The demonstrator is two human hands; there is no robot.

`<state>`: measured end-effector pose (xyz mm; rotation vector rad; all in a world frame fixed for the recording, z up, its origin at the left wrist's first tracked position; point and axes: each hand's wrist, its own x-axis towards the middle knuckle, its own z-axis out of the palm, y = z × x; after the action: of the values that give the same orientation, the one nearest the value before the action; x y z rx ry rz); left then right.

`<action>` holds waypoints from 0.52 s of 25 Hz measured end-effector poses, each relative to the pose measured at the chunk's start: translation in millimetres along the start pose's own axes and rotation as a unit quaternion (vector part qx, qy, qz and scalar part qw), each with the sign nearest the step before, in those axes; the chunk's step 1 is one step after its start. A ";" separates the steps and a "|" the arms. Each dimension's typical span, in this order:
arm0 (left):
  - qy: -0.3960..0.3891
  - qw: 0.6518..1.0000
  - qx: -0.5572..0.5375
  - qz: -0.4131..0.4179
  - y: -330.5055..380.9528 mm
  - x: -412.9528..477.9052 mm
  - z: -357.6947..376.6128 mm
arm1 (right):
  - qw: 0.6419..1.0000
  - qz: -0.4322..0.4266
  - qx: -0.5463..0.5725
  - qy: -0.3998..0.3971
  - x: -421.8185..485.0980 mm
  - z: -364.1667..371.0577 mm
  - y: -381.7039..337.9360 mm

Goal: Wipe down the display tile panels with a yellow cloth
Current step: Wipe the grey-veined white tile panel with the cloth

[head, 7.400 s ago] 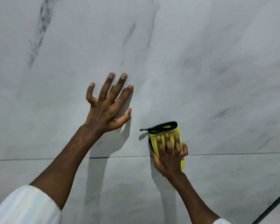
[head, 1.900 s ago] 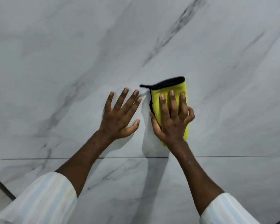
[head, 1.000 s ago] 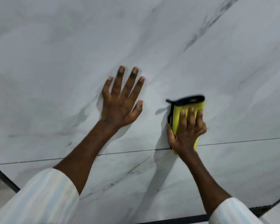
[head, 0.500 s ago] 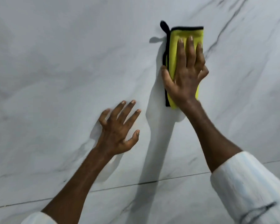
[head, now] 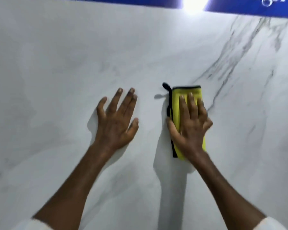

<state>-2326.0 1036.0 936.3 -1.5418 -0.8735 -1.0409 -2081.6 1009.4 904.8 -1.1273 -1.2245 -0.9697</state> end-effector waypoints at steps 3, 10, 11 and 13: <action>0.008 1.000 0.011 -0.002 0.2 5.8 -2.2 | 1.000 -0.025 0.016 0.001 137.3 -1.5 -10.8; 0.029 1.000 0.011 0.006 -21.6 34.5 -17.0 | 0.998 -0.070 0.011 0.006 159.4 -3.3 -6.8; 0.029 0.999 0.020 -0.005 -31.1 48.5 -20.4 | 0.996 -0.083 0.007 0.011 143.3 -0.8 -3.4; 0.009 0.999 0.017 -0.035 -44.2 70.9 -22.8 | 0.997 -0.081 0.015 0.007 140.1 2.6 -3.1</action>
<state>-2345.1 1023.9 1019.9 -1.4811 -0.9343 -1.0823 -2069.1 1015.5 1044.3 -1.0077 -1.3309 -1.0747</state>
